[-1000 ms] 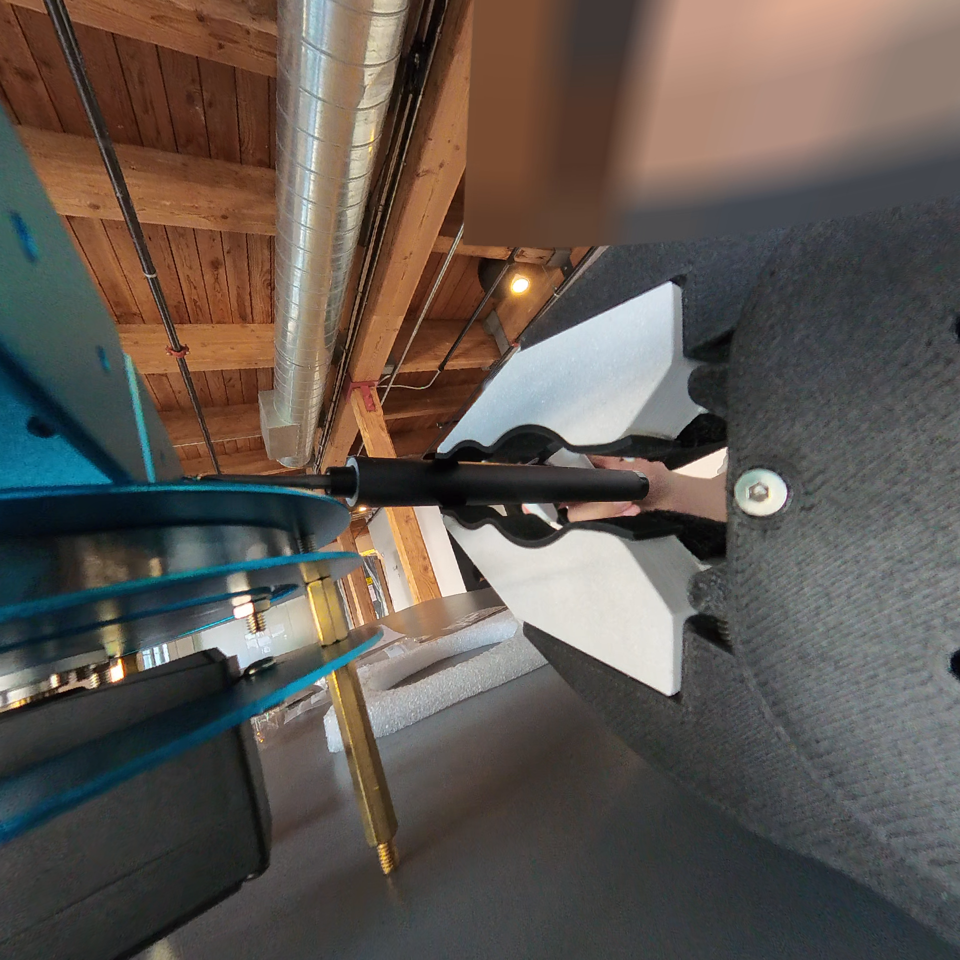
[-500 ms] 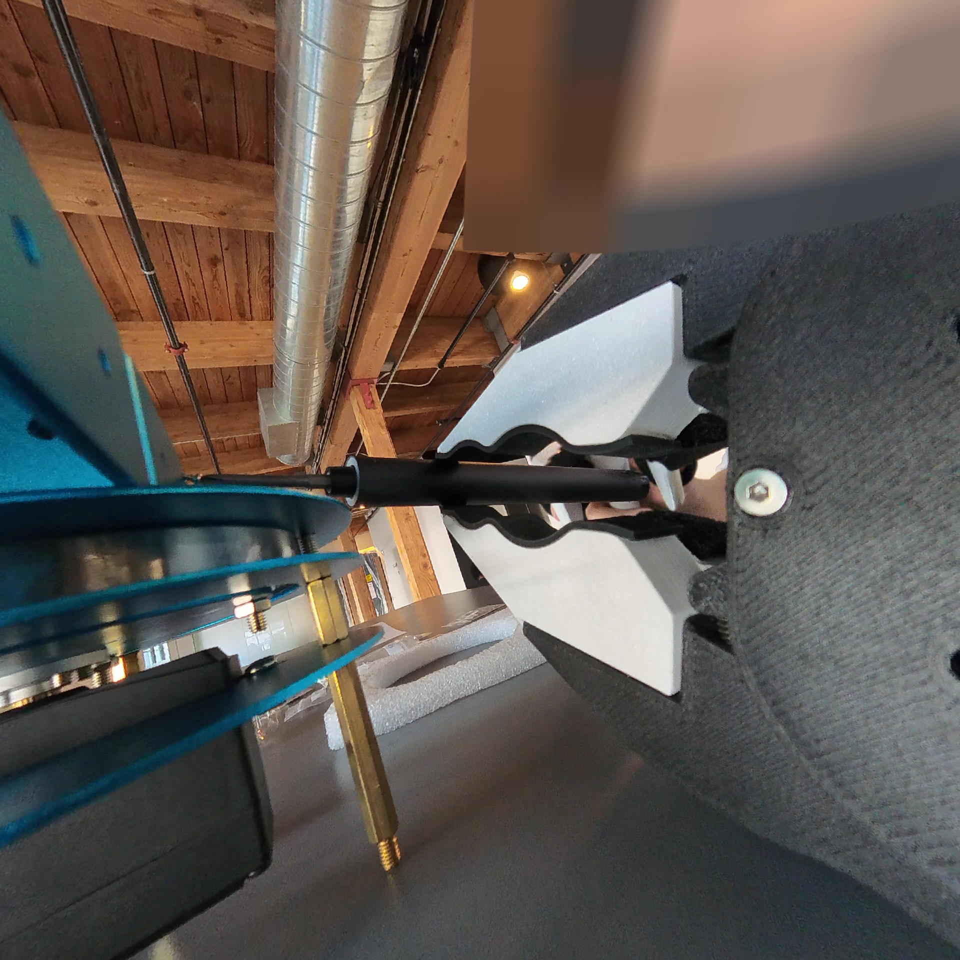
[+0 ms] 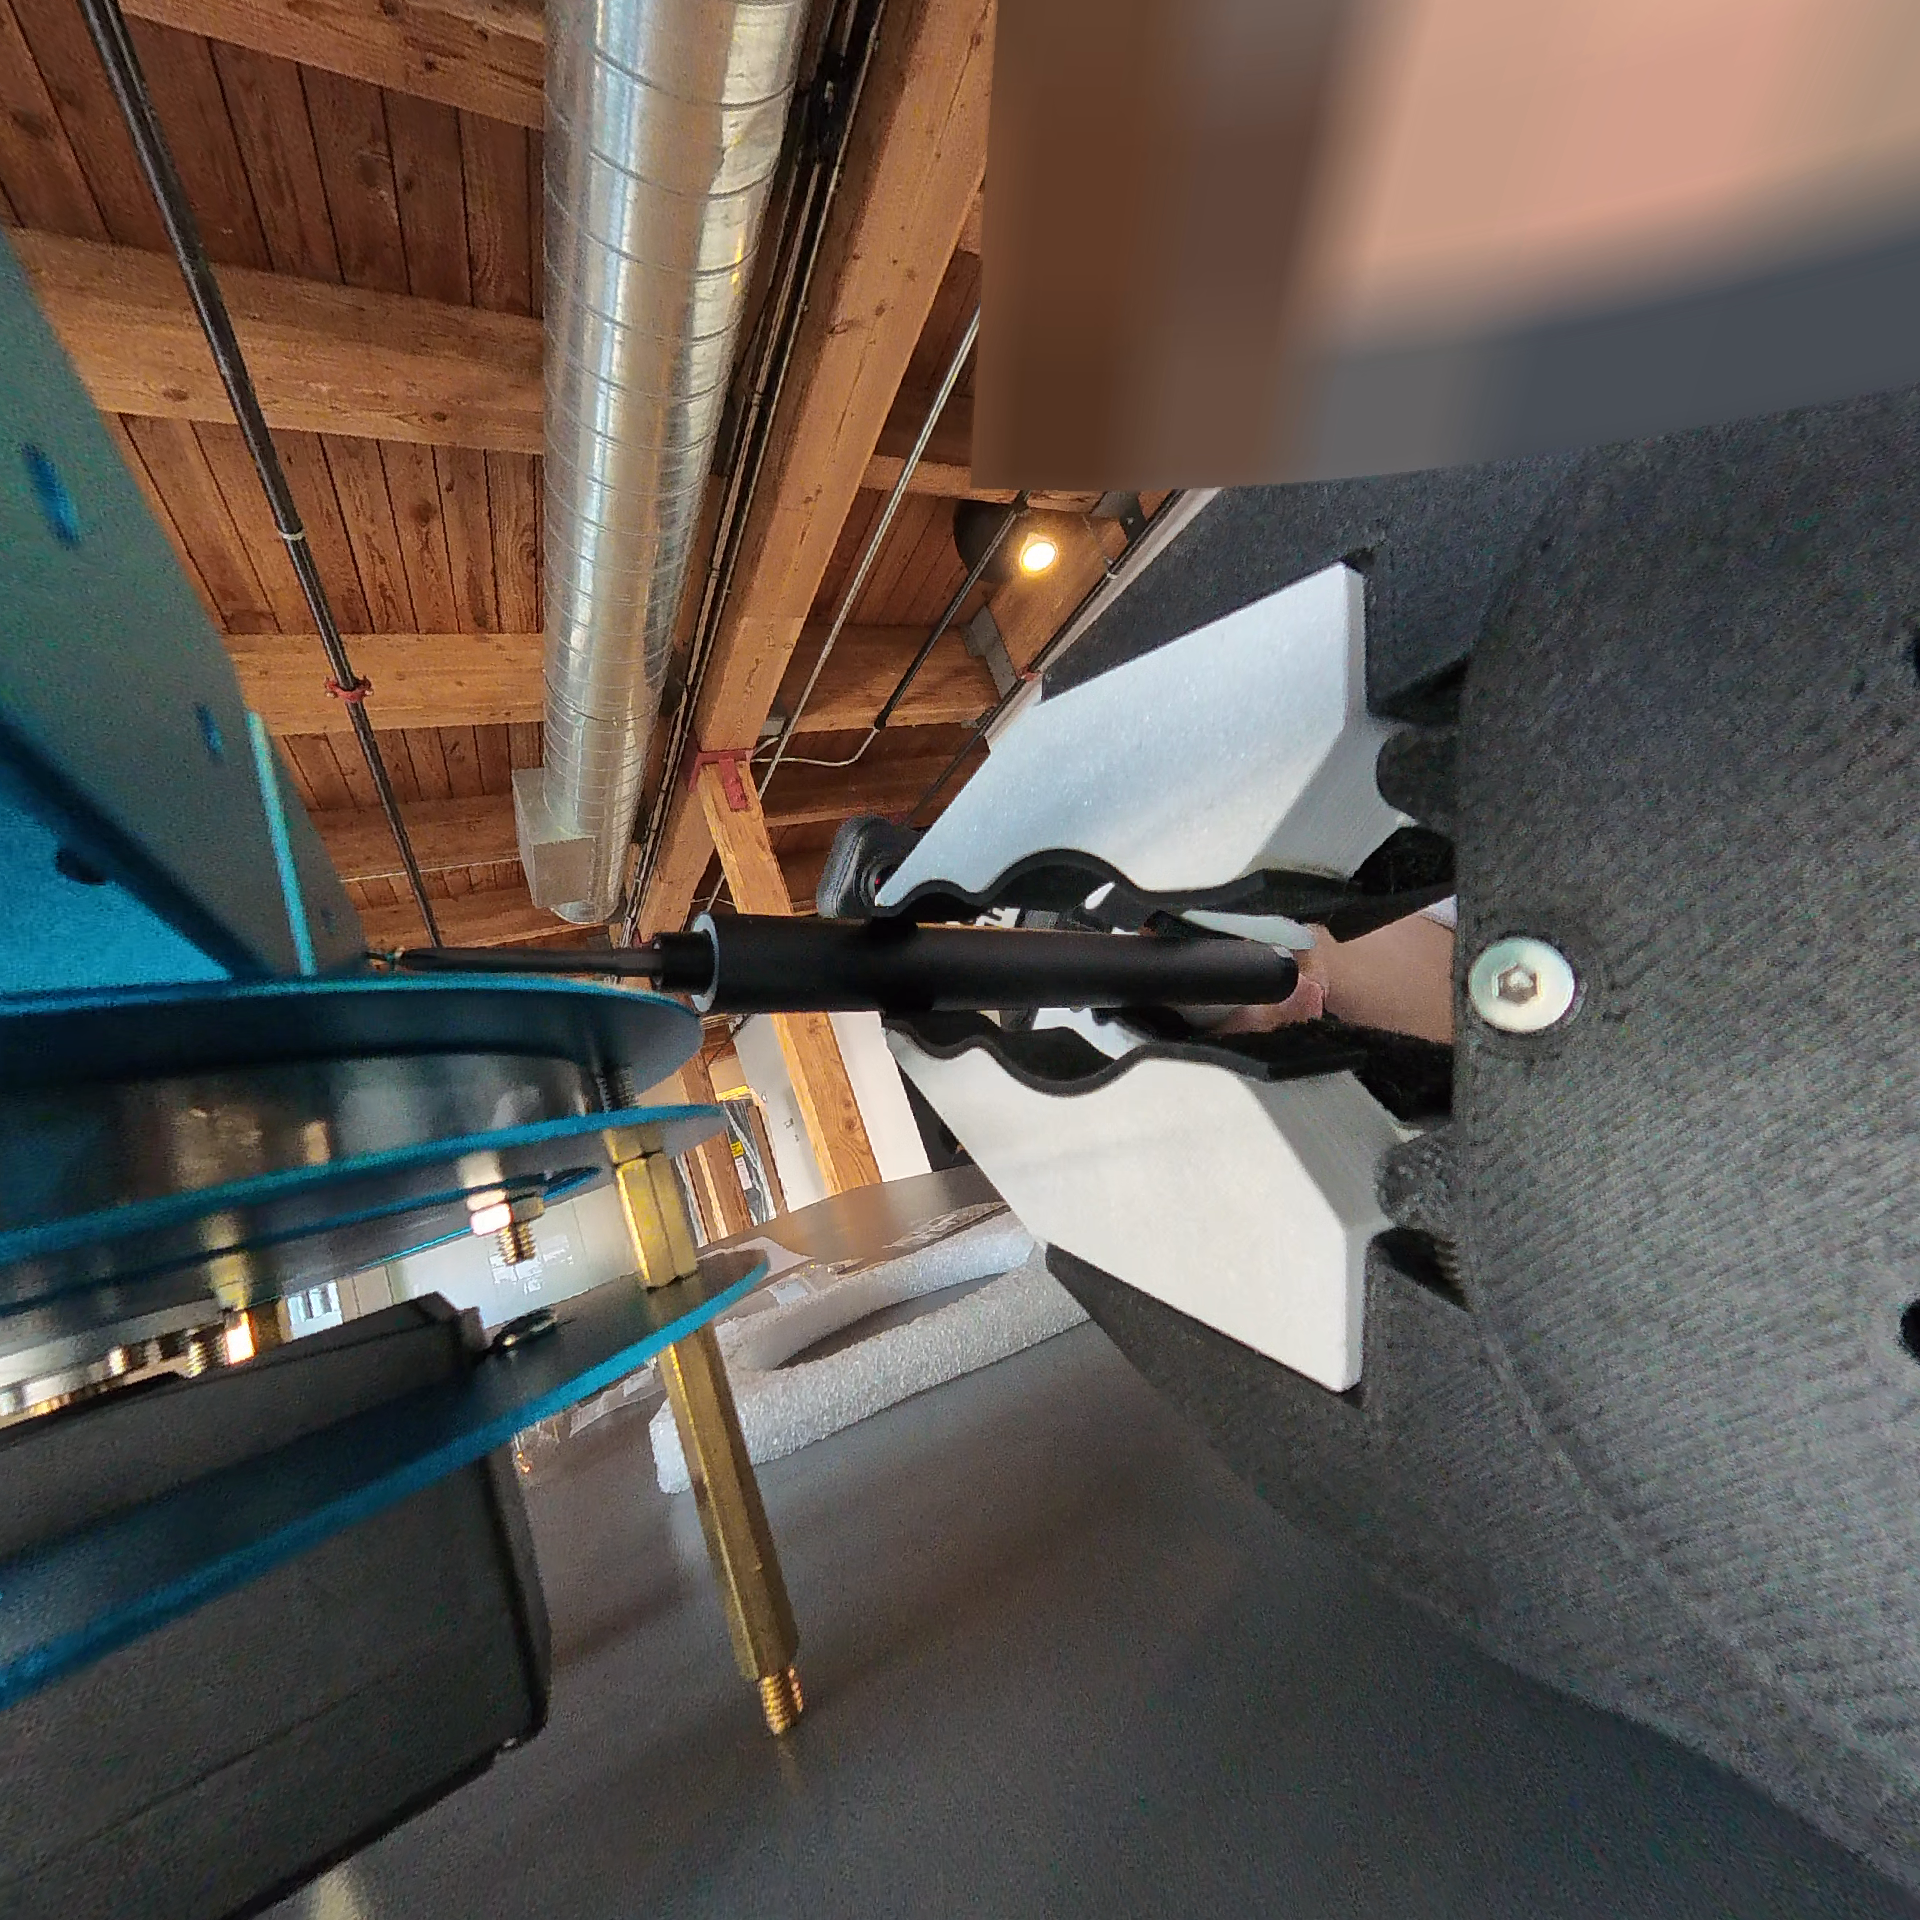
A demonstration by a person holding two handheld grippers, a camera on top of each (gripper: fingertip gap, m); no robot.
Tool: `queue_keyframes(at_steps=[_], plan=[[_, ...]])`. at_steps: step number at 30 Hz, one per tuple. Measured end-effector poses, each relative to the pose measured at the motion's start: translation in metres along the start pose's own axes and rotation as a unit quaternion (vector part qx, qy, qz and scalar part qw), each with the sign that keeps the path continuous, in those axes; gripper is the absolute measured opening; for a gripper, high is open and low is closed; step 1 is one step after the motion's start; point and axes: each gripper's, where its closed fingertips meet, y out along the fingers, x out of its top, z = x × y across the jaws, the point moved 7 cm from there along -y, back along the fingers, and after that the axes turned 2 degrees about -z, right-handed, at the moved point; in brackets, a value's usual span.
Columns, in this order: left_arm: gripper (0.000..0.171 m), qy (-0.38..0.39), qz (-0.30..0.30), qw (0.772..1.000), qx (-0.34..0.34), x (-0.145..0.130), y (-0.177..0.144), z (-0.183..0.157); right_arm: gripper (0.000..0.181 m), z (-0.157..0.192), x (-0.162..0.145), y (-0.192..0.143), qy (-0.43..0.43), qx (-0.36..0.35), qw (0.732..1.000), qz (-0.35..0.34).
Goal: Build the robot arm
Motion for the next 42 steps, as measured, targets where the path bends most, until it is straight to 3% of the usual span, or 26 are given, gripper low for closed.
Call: queue_keyframes(at_steps=[4, 31, 42], plan=[[0.015, 0.001, 0.0, 1.0, -0.002, 0.0, 0.0, 0.0, 0.021, -0.002, 0.002, 0.0, 0.006, 0.01, 1.0, -0.013], [0.015, 0.001, -0.004, 1.0, -0.007, 0.0, 0.0, 0.0, 0.02, -0.007, 0.007, 0.003, 0.0, 0.001, 1.0, -0.013], [0.015, 0.008, -0.001, 1.0, 0.01, 0.0, -0.001, -0.001, 0.018, -0.016, 0.004, 0.007, 0.097, 0.069, 0.992, -0.05]])
